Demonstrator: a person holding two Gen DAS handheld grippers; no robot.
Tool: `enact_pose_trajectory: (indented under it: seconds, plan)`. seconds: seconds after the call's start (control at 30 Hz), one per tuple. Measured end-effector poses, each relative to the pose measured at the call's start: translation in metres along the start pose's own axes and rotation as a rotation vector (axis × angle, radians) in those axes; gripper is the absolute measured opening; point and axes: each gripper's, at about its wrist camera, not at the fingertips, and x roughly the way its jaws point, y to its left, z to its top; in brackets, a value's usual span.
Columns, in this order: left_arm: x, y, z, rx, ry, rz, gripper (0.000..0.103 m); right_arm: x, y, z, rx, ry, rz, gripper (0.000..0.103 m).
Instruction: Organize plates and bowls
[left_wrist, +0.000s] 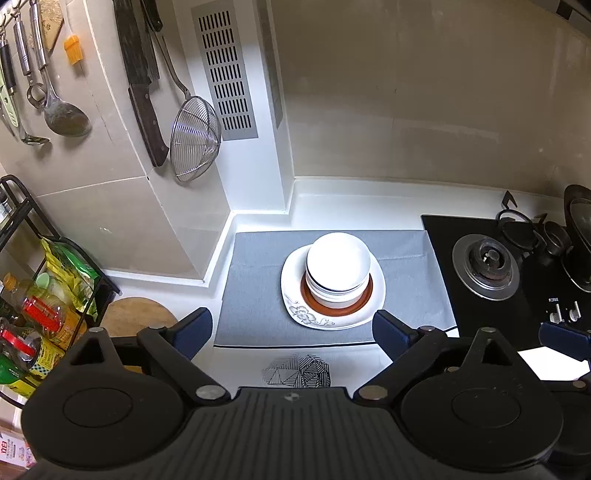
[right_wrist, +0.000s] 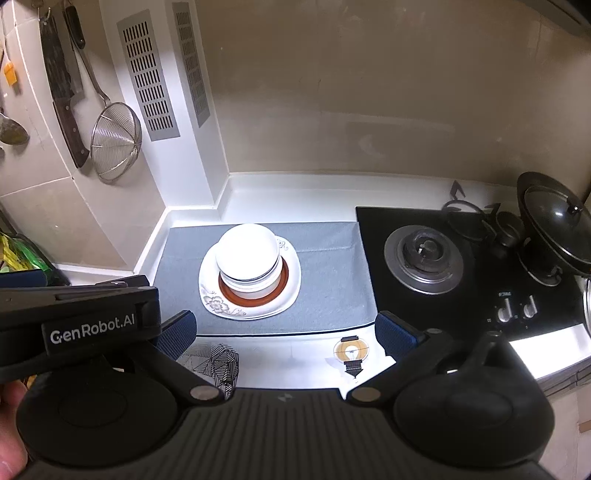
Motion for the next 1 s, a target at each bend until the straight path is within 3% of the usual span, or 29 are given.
enact_pose_trajectory:
  seconds: [1.0]
  plan:
    - [-0.0081,-0.0023,-0.0024,0.025,-0.024,-0.002,0.100,-0.0052,-0.0062,-0.0032,0.040,-0.011,0.026,0.103]
